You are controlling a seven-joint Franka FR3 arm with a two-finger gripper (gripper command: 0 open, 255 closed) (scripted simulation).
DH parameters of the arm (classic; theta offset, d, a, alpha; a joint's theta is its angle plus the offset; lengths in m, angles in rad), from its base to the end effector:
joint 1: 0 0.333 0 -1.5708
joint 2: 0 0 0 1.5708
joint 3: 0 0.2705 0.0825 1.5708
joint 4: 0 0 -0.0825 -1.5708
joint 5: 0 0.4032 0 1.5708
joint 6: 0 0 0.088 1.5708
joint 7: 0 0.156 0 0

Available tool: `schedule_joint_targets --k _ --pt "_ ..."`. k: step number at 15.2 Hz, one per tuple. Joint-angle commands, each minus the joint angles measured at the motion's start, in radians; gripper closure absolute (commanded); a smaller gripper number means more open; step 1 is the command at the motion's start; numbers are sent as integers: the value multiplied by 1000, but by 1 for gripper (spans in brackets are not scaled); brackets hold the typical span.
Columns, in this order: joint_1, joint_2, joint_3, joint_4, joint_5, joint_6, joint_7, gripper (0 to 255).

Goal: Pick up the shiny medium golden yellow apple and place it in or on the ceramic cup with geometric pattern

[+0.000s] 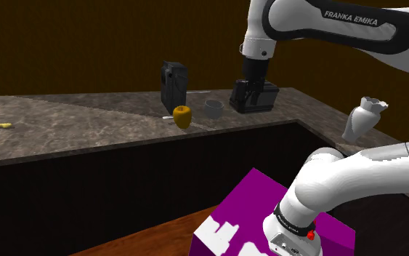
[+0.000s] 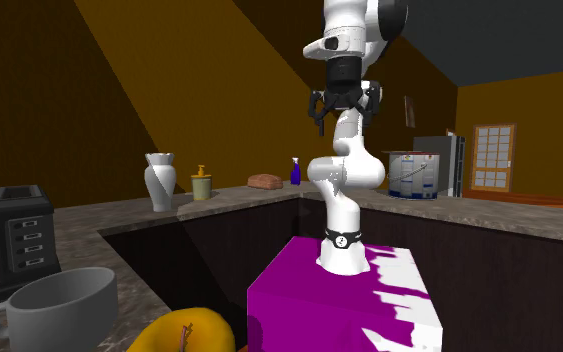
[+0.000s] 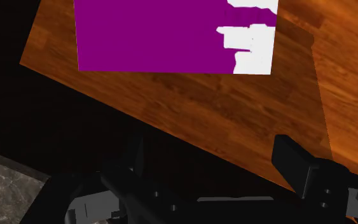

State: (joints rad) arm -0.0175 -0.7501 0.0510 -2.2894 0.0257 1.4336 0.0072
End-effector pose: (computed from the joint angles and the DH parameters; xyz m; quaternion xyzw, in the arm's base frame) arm 0.3472 0.0176 0.5175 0.9986 0.0065 -0.0531 0.0053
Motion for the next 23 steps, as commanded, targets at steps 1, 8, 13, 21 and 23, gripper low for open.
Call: schedule_joint_targets --k 1,8,13,21,23 --pt "0 0 0 0 0 0 0 0" --pt "-20 46 12 -164 -44 370 8 0" --pt "-44 138 21 -230 -85 642 27 0" --pt "-112 371 47 -233 -192 1062 100 0" --pt "-139 440 59 -214 -237 1156 133 0"
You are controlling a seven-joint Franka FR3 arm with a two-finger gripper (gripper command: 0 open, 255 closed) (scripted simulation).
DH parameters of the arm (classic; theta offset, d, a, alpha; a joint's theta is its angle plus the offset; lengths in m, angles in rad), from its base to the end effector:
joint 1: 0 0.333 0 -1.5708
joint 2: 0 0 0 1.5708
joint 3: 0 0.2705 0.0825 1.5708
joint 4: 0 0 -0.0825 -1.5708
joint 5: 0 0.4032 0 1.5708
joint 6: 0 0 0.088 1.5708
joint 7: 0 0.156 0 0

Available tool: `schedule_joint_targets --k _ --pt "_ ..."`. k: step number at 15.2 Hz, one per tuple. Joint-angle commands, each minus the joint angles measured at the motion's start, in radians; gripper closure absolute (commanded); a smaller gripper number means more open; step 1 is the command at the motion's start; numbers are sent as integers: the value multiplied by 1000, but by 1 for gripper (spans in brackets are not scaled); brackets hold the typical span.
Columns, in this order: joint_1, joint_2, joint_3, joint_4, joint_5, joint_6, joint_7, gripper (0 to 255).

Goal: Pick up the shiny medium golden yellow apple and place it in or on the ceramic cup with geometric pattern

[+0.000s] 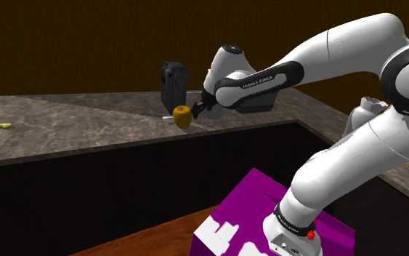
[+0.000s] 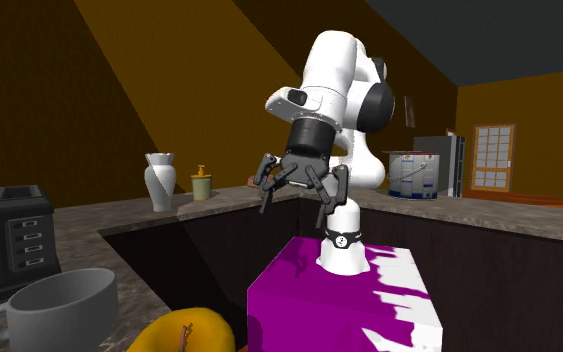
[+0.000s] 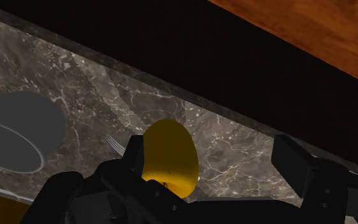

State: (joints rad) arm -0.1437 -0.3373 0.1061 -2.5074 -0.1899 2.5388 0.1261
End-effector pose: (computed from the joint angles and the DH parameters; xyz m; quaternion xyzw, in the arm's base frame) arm 0.5057 -0.0247 0.3419 0.9799 -0.0129 0.1837 0.0767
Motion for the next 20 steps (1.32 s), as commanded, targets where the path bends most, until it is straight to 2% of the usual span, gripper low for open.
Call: schedule_joint_targets --k 1,5,8,11,12,20 --pt "-28 63 11 17 -48 95 35 0" --pt "-101 207 47 91 -200 252 157 0" --pt "-151 317 66 174 -381 338 305 0" --pt "-158 426 42 282 -598 394 489 0" --pt "-150 446 30 304 -636 402 522 0" --pt "-126 565 -14 393 -740 430 609 0"
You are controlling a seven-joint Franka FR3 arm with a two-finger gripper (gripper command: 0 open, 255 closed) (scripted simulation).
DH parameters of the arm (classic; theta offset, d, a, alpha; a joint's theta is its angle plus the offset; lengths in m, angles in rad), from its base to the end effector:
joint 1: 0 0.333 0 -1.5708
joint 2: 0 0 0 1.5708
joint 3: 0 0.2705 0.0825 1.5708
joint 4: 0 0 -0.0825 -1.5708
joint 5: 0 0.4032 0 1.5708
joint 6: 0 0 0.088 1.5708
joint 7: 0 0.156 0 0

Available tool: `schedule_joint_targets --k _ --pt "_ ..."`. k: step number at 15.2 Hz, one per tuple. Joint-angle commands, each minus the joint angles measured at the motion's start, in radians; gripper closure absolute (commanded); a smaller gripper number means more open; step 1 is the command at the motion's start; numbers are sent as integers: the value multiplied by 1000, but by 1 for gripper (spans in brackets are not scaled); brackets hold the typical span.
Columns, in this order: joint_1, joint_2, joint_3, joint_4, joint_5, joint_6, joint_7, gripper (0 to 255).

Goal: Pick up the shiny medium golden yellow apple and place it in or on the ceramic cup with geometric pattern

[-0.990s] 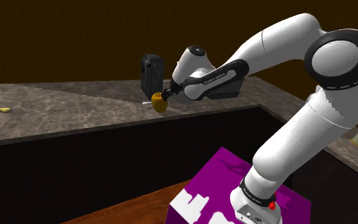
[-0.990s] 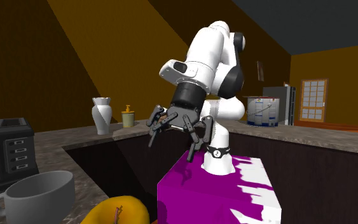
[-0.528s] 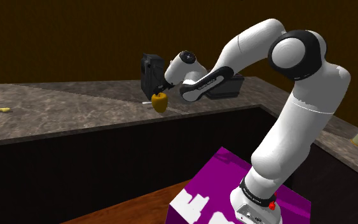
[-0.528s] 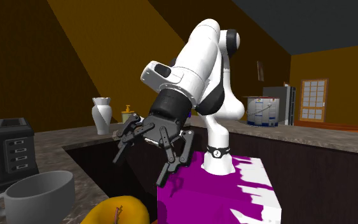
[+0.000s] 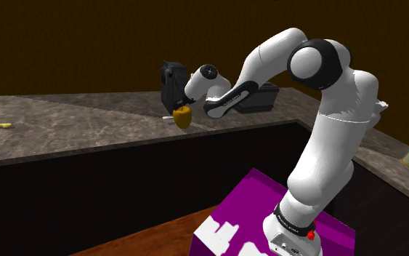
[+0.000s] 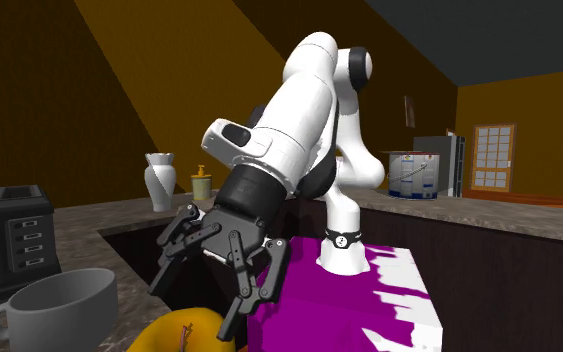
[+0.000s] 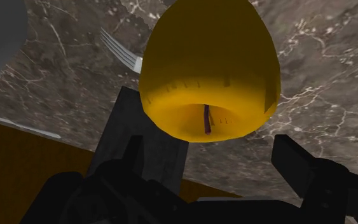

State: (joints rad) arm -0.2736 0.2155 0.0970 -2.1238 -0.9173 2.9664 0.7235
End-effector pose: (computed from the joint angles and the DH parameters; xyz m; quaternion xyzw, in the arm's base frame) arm 0.6309 -0.0647 0.2688 0.9385 -0.0237 0.3242 0.1163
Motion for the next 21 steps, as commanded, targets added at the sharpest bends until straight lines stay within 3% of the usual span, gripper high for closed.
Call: schedule_joint_targets --k 1,7,8,17,21 --pt "4 13 -5 10 -13 3 12 0" --pt "4 13 -5 10 -12 3 11 0" --pt "4 13 -5 10 -12 3 11 255" --pt "4 13 -5 10 -12 3 11 255" --pt "-25 -24 37 5 85 -28 -82 255"
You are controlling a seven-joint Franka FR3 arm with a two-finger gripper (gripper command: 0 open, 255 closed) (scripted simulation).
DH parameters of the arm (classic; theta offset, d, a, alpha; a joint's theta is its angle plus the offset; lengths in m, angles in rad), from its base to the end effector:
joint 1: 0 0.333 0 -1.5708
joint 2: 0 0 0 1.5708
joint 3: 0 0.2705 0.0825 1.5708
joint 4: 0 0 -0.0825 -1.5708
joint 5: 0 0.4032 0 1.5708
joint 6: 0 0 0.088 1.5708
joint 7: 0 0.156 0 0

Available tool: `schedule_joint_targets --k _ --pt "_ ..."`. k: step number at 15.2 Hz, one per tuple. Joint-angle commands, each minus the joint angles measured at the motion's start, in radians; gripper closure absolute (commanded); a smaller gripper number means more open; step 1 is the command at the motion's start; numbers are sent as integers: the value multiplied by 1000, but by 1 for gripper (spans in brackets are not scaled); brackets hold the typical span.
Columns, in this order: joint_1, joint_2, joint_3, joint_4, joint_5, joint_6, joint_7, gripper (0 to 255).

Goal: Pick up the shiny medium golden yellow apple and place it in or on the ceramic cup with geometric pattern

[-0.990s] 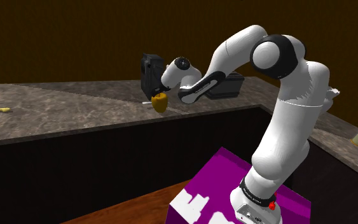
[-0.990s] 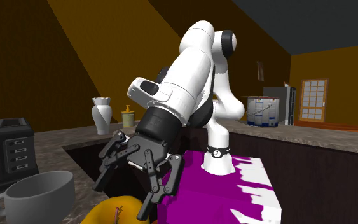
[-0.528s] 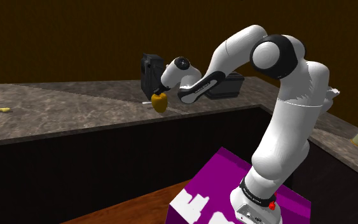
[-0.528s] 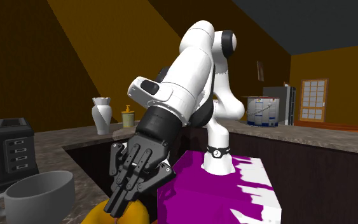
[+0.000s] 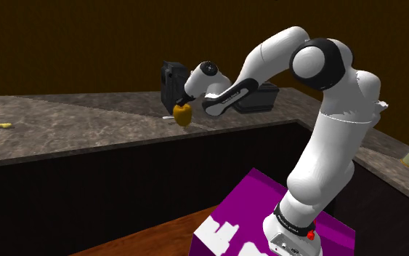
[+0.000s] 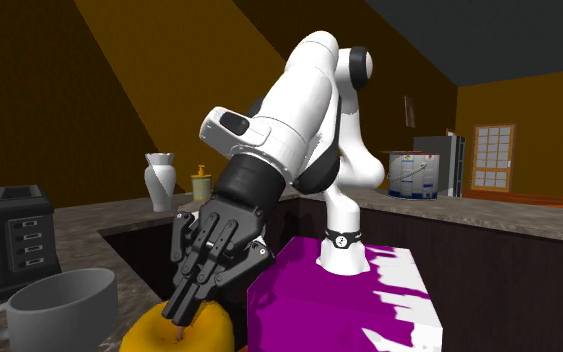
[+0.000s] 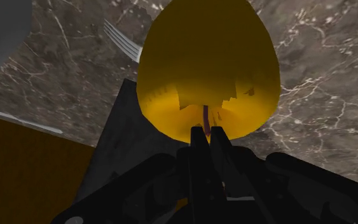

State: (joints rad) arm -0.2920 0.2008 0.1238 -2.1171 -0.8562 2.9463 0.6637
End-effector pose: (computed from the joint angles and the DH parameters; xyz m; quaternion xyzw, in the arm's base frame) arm 0.6347 -0.0651 0.2815 0.9384 -0.0235 0.3245 0.1164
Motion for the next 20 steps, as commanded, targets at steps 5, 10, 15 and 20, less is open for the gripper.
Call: schedule_joint_targets --k 5,10,15,20 --pt "-34 -53 53 1 136 -49 -128 255" --pt "-52 -92 83 12 237 -93 -220 255" --pt "-60 -127 103 32 323 -142 -299 255" --pt "-63 -157 114 60 395 -195 -365 255"
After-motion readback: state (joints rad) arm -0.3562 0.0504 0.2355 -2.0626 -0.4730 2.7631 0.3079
